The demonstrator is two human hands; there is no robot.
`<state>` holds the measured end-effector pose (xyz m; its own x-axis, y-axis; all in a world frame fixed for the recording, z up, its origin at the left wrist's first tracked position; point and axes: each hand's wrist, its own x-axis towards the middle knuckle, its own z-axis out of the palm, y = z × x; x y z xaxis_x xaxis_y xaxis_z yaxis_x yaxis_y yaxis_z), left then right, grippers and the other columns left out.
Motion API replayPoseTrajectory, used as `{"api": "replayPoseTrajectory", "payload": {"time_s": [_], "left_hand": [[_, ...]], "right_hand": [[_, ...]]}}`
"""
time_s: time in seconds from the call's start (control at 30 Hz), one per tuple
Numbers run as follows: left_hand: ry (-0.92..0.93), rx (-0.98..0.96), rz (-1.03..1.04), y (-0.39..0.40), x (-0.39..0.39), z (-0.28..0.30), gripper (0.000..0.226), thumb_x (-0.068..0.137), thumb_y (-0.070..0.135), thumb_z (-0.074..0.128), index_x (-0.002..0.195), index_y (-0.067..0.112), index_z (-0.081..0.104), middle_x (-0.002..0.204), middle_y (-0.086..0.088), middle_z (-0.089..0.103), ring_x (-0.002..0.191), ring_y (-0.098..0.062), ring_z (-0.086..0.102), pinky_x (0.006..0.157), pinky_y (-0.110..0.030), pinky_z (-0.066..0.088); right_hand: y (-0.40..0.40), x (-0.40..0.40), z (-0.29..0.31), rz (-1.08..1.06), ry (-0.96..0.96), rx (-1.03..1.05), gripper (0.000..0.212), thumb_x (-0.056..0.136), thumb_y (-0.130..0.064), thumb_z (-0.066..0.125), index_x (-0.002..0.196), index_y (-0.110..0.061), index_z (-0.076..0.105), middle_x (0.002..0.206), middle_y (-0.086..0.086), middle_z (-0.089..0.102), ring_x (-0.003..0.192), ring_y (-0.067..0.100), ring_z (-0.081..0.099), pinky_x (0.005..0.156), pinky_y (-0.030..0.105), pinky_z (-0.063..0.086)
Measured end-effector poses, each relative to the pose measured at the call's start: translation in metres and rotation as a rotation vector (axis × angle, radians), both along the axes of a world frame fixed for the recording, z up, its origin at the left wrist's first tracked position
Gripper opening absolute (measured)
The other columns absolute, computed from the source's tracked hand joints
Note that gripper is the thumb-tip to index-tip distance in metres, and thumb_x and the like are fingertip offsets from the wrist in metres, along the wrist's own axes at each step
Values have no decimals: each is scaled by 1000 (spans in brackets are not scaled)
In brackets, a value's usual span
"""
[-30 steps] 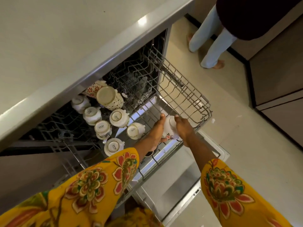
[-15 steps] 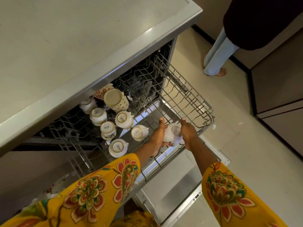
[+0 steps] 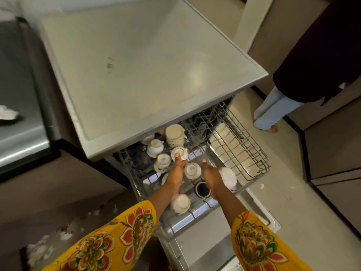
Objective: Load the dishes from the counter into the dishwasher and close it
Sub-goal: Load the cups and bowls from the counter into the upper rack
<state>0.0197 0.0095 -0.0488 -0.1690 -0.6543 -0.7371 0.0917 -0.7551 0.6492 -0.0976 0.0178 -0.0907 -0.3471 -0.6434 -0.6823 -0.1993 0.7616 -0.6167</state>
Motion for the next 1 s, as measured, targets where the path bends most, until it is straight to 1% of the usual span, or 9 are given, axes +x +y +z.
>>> {"api": "replayPoseTrajectory", "payload": {"time_s": [0.1,0.3,0.37,0.47,0.53,0.6,0.73,0.87,1.0], "left_hand": [[-22,-36,95,10,50,15,62,99,50,17,136,10,47,148,-4,39,137,-22,33,109,-36,27],[8,-120,259,45,163,48,63,100,49,17,140,8,43,148,-7,38,135,-21,38,91,-26,33],[26,-157,336,59,202,56,63,100,49,16,138,7,44,146,-3,41,133,-17,38,101,-29,30],[78,-237,430,75,253,66,63,100,49,16,130,6,50,136,1,46,127,-13,42,108,-27,29],[69,-296,532,82,284,78,56,100,49,17,106,13,59,116,0,58,105,-10,54,90,-20,44],[24,-371,581,85,313,92,53,100,50,18,97,18,61,107,0,62,100,-13,56,84,-26,42],[7,-476,675,82,362,125,59,101,47,19,114,8,60,113,-3,62,107,-17,54,84,-29,39],[-7,-526,758,67,403,148,54,100,49,20,109,13,58,115,-1,60,112,-16,53,88,-29,38],[-6,-534,810,48,433,157,59,99,53,20,118,12,58,124,-3,59,122,-18,49,103,-33,31]], "right_hand": [[6,57,18,110,0,7,56,101,-43,29,127,-1,54,134,20,51,122,34,48,106,42,36],[24,175,53,321,-71,-35,54,100,-45,31,125,-5,57,133,16,54,121,33,51,103,41,41],[28,210,69,376,-84,-37,55,98,-49,34,127,-8,56,131,12,55,115,29,54,86,34,51],[31,255,97,394,-185,1,48,95,-53,40,101,-12,65,100,6,64,81,20,58,57,23,39],[29,280,115,449,-213,-18,44,93,-54,43,85,-16,65,84,2,64,66,16,55,60,25,37],[23,305,137,512,-219,-64,43,93,-54,43,83,-18,64,81,-1,65,65,15,57,61,25,37],[8,350,179,547,-276,-202,42,94,-52,43,94,-16,64,81,0,64,65,16,57,60,24,40],[-7,392,202,547,-293,-303,41,93,-53,45,98,-16,64,92,1,64,79,18,59,69,29,46],[-26,428,209,508,-317,-377,39,94,-49,46,104,-14,62,93,0,58,86,18,54,75,31,45]]}}
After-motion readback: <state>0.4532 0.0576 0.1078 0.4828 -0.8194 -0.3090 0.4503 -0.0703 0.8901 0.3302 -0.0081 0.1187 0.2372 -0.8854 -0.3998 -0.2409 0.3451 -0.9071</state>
